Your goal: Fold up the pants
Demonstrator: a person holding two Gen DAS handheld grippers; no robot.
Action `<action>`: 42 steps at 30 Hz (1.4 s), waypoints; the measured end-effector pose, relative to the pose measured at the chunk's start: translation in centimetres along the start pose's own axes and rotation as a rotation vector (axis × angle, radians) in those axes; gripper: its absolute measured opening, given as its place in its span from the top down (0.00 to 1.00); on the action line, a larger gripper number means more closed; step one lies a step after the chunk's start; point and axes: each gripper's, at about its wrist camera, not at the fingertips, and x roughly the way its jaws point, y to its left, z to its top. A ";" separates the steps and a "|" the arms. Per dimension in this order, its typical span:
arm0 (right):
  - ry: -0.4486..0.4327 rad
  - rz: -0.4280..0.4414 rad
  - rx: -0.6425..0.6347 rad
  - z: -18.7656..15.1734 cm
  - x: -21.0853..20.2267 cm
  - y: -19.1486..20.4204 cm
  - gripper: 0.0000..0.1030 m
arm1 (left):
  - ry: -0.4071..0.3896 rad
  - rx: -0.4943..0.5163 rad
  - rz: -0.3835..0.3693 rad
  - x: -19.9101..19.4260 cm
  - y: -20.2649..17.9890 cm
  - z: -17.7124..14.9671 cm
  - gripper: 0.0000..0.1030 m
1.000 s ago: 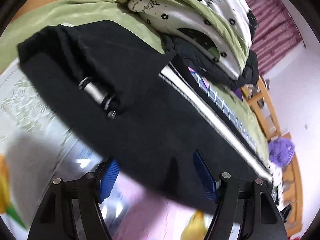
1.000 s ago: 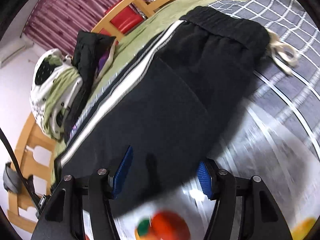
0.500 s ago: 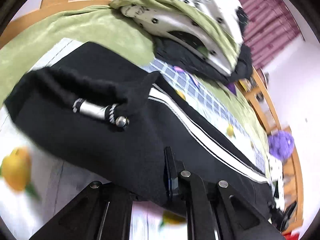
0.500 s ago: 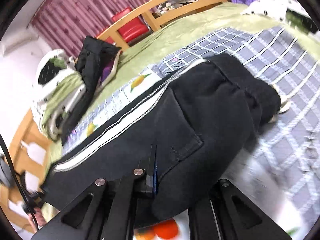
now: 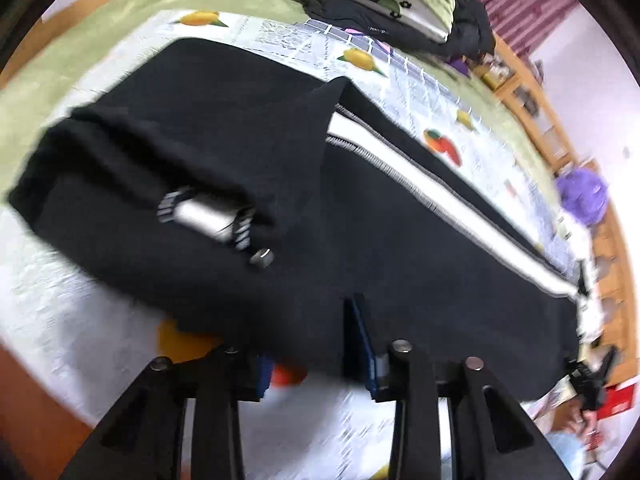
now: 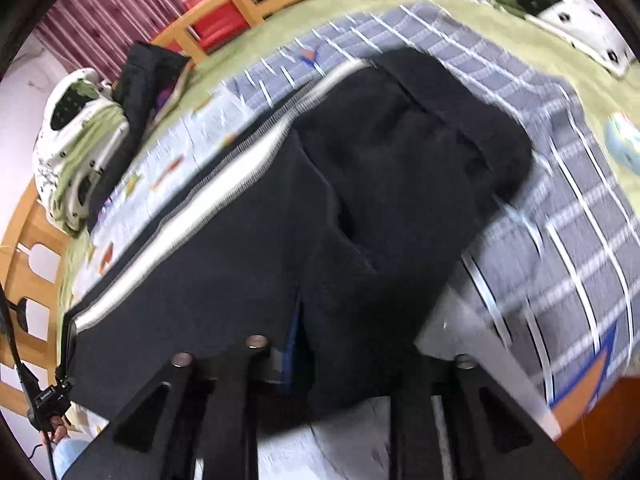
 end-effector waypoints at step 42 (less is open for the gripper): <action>-0.133 0.058 -0.245 -2.8 -3.6 20.5 0.67 | -0.342 0.097 0.348 -5.7 4.3 13.4 0.47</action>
